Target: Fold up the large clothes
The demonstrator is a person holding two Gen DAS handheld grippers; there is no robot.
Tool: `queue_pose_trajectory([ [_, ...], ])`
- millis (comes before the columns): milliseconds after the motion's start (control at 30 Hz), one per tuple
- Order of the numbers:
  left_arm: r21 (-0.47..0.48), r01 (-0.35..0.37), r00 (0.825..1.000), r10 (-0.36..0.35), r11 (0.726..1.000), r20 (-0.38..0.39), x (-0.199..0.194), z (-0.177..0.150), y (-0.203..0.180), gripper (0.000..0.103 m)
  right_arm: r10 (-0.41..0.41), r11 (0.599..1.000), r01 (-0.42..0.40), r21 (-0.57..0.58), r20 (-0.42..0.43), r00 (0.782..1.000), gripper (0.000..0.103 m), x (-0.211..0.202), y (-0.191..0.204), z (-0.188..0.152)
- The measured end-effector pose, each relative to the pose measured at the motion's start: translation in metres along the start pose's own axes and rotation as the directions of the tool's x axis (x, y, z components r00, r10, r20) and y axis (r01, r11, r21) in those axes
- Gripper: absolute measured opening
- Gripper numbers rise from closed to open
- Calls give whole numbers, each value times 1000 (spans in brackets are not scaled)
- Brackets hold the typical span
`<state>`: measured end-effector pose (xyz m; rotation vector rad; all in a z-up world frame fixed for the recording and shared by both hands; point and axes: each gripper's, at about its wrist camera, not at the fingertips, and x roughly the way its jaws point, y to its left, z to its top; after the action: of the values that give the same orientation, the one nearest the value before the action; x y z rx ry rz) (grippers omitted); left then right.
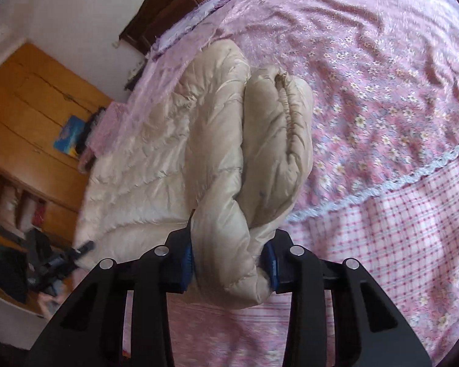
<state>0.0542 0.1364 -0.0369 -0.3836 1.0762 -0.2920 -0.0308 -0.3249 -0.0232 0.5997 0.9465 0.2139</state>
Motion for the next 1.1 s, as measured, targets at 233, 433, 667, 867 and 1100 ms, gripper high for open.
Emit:
queue_pose_trajectory([
  [233, 55, -97, 995, 96, 994, 28, -5, -3, -6, 51, -138, 990, 141, -28, 67, 988, 84, 6, 1, -2],
  [433, 89, -198, 976, 188, 976, 108, -32, 4, -6, 78, -217, 974, 223, -34, 132, 967, 84, -22, -4, 0],
  [667, 167, -197, 969, 166, 966, 186, -44, 36, -33, 80, -296, 932, 345, -110, 317, 901, 84, -51, 36, 18],
  [867, 217, -213, 965, 170, 952, 200, 13, 77, -61, 72, -257, 906, 345, -245, 328, 909, 58, 6, 89, 49],
  [1100, 232, -244, 964, 211, 942, 161, 90, 115, -63, 46, -421, 801, 499, -331, 283, 862, 51, 101, 98, 76],
])
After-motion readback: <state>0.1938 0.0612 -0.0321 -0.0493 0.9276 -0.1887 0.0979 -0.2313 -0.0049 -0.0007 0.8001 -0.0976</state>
